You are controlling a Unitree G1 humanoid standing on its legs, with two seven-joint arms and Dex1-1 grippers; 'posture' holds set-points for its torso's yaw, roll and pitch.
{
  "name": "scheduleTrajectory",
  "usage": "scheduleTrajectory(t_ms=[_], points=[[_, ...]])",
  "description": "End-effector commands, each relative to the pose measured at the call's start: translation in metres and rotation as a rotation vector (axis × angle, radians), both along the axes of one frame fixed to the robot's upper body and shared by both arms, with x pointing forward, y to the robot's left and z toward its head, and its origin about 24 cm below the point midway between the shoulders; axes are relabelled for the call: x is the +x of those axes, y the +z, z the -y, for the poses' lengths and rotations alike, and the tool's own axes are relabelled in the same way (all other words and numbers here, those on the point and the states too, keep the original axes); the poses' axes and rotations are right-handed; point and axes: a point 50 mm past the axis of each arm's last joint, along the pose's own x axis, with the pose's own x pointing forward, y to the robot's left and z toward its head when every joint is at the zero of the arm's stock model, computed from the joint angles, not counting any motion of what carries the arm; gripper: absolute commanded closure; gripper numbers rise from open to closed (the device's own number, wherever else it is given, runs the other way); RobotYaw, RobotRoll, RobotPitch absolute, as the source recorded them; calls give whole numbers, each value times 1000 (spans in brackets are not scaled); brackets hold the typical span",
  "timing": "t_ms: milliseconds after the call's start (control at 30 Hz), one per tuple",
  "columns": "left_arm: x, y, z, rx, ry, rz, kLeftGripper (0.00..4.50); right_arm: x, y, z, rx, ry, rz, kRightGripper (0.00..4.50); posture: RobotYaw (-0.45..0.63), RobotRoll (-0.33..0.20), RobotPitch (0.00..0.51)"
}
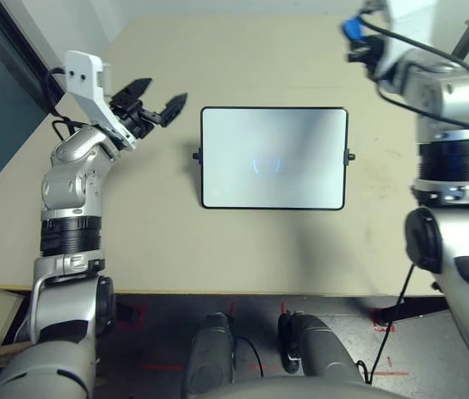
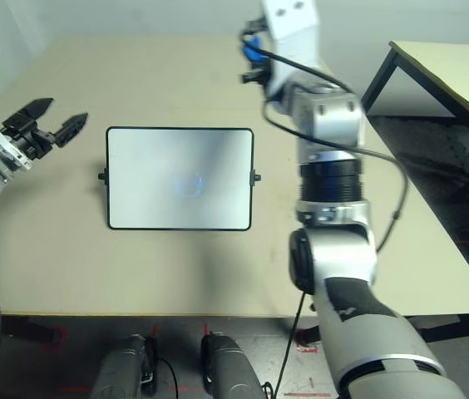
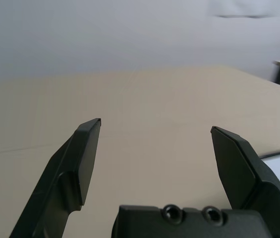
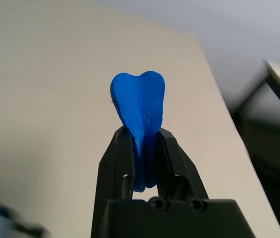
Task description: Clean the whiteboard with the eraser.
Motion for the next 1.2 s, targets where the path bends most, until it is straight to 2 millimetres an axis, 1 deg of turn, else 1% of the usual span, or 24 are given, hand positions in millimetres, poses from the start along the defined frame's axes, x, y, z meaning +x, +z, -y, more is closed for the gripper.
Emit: scheduleTrajectory(t_ms=[33,67,100,167,233,333,500,567,600,633,700,767,900,967,1033,1133,1200], points=[[1,-29,-15,-11,88,-50,0,-11,-35,10,1,-46,-157,3932,-71,0,94],[1,-40,-19,-17,111,-82,0,-17,-50,11,-9,-43,-226,3932,-74,0,97],[1,-48,-23,-19,125,-103,0,-22,-60,11,-16,-40,-271,3932,-76,0,98],[0,-62,-29,-48,166,-134,0,-32,-76,6,9,-31,-336,3932,-88,0,98],[0,-75,-30,-70,187,-166,0,-40,-91,-3,43,-22,-391,3932,-94,0,98],[3,-83,-22,-65,167,-183,0,-44,-102,-12,71,-10,-445,3932,-95,0,102],[6,-88,-8,-70,130,-194,0,-39,-109,-15,106,-1,-460,3932,-95,0,114],[7,-91,-3,-66,115,-200,0,-37,-111,-13,109,-4,-456,3214,-94,0,117],[8,-91,-1,-72,112,-202,0,-36,-110,-12,120,-8,-447,3042,-95,0,119],[8,-91,1,-72,109,-202,0,-35,-109,-10,128,-14,-435,2686,-96,0,120],[9,-91,3,-77,106,-202,0,-35,-107,-4,143,-34,-413,2077,-102,0,124],[10,-91,4,-83,105,-203,0,-36,-106,2,151,-50,-404,1347,-106,0,126],[13,-88,5,-78,110,-190,0,-31,-91,18,189,-84,-265,64,-123,0,131],[14,-84,0,-79,149,-166,0,-26,-82,31,177,-93,-104,25,-137,0,130],[16,-82,-3,-71,175,-154,0,-24,-83,44,150,-103,11,25,-144,0,128],[17,-81,-7,-59,212,-132,0,-23,-98,60,126,-126,93,25,-146,0,114],[17,-82,-13,-55,259,-117,0,-28,-118,74,94,-167,119,25,-142,0,101]])
